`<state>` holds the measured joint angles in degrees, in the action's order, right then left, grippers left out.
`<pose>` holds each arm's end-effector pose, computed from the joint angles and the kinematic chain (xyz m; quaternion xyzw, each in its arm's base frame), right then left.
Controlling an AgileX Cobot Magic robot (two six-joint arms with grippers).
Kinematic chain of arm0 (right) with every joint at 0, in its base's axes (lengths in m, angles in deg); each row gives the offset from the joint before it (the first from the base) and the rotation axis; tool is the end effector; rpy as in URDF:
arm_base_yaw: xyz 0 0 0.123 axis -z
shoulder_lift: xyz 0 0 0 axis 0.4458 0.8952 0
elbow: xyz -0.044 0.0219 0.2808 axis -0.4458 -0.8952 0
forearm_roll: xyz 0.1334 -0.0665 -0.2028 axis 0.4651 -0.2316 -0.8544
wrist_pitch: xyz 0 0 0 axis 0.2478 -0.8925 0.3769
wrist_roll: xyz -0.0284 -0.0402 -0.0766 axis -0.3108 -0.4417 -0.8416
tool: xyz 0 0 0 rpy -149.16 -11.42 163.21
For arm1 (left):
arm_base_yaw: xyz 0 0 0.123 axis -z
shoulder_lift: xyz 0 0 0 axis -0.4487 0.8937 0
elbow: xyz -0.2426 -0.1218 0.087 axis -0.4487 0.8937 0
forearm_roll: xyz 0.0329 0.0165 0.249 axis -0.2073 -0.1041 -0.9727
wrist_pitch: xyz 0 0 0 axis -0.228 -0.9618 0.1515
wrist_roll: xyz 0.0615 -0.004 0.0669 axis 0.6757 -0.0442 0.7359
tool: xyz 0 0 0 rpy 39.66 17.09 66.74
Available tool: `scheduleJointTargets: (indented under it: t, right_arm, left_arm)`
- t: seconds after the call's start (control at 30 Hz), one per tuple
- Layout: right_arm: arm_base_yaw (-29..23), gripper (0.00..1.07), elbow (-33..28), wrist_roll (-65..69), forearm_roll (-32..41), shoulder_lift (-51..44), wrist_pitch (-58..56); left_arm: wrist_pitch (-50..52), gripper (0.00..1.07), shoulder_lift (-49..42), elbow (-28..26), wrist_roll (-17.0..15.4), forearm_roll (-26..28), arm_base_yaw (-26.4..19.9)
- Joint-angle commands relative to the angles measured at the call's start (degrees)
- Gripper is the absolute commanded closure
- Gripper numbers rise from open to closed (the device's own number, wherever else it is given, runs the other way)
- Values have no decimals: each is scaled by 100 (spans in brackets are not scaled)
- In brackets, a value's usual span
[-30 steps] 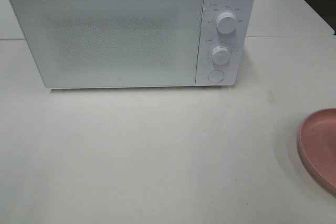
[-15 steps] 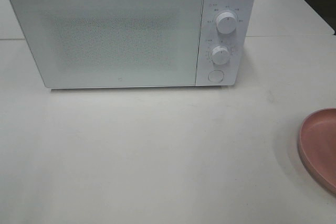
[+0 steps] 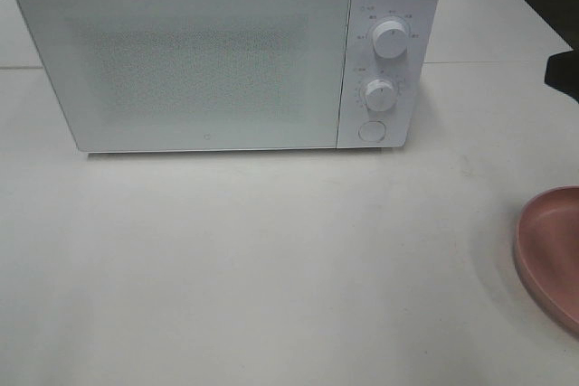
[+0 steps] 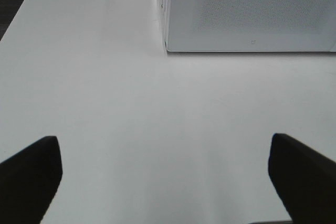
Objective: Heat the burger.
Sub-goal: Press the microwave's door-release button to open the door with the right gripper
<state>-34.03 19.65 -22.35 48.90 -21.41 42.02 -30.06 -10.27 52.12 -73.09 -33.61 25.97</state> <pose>0.1795 0.0241 0.2758 -0.0248 0.8336 0.0586 0.5487 -0.0083 -0.0101 0.2803 0.0290 0.8504 -0.0404 0.5238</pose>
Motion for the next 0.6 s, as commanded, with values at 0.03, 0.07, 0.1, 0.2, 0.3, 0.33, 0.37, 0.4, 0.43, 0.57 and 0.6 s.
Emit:
scheduleJointTargets:
  t: [0.03, 0.07, 0.1, 0.2, 0.3, 0.33, 0.37, 0.4, 0.43, 0.57, 0.6]
  right_arm:
    - [17, 32, -69, -17, -52, 138, 539]
    - [17, 32, -206, -6, -52, 332, 1037]
    - [17, 32, -206, -6, -52, 332, 1037]
    - [6, 32, -521, 6, -52, 596, 2057]
    - [6, 32, -985, 0, 11, 1008, 3512]
    - [6, 32, -1049, 0, 52, 1123, 3741]
    - [6, 32, -1049, 0, 52, 1123, 3741]
    - [6, 32, -1152, 6, 201, 1329, 4051]
    - [6, 32, -1243, 0, 327, 1547, 4377]
    - [6, 32, -1329, 6, 447, 1902, 4750]
    - [-40, 32, -1352, 6, 487, 2005, 4841]
  left_arm:
    - [57, 6, -132, -6, -46, 40, 11]
    - [57, 6, -132, -6, -46, 40, 11]
    - [57, 6, -132, -6, -46, 40, 11]
    - [57, 6, -132, -6, -46, 40, 11]
    - [57, 6, -132, -6, -46, 40, 11]
    - [57, 6, -132, -6, -46, 40, 11]
    - [57, 6, -132, -6, -46, 40, 11]
    - [57, 6, -132, -6, -46, 40, 11]
    - [57, 6, -132, -6, -46, 40, 11]
    - [57, 6, -132, -6, -46, 40, 11]
    - [57, 6, -132, -6, -46, 40, 11]
